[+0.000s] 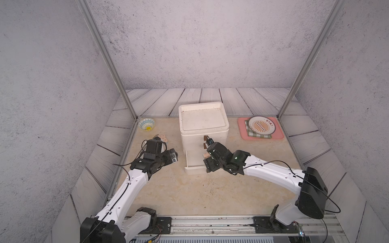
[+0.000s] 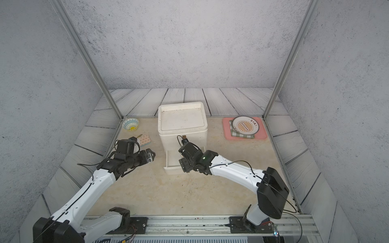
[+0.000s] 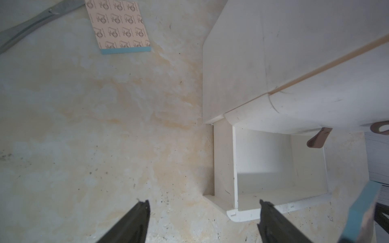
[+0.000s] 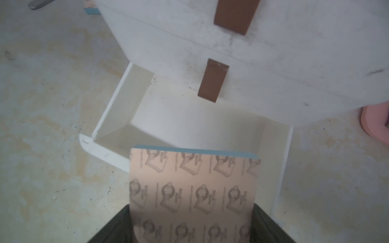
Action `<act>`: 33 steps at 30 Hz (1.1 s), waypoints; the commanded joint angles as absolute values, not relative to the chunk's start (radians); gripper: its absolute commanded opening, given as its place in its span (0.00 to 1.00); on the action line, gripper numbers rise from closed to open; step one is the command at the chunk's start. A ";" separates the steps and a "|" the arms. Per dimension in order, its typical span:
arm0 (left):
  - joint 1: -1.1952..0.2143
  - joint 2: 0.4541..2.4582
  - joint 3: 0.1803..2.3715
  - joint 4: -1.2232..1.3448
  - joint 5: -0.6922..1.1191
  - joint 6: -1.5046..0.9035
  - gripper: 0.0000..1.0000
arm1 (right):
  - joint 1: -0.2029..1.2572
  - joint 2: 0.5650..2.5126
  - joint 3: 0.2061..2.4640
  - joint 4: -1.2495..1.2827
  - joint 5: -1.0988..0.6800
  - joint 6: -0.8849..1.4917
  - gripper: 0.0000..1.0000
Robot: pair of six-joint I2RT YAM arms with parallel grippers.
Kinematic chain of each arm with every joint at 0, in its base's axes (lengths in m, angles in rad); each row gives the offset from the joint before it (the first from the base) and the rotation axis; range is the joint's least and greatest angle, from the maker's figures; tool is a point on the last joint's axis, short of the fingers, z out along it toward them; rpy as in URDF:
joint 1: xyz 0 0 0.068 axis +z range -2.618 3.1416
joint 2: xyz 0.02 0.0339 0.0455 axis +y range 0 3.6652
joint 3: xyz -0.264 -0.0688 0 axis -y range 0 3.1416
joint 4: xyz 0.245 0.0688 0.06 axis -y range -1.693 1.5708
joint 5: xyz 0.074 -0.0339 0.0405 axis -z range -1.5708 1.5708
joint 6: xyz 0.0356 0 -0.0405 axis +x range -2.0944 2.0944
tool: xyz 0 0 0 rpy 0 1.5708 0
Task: Please put the sticky notes in the drawer by color
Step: Place the sticky notes in the drawer, then pick up the sticky notes from the center of the board.
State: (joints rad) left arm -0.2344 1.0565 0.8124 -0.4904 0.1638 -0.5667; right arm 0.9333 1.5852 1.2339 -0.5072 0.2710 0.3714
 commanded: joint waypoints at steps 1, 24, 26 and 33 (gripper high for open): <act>-0.211 1.039 0.804 -0.506 0.124 -0.564 0.86 | 0.894 1.660 1.288 -0.441 0.264 0.332 0.86; 0.000 1.687 1.297 -0.590 -0.056 -0.484 0.93 | 0.861 1.273 0.938 -0.383 -0.009 0.392 0.92; 0.003 1.824 1.445 -0.651 -0.029 -0.450 0.95 | 0.861 1.230 0.880 -0.355 -0.034 0.412 0.92; 0.012 2.262 1.968 -0.950 -0.009 -0.379 0.96 | 0.861 1.106 0.725 -0.337 -0.028 0.436 0.92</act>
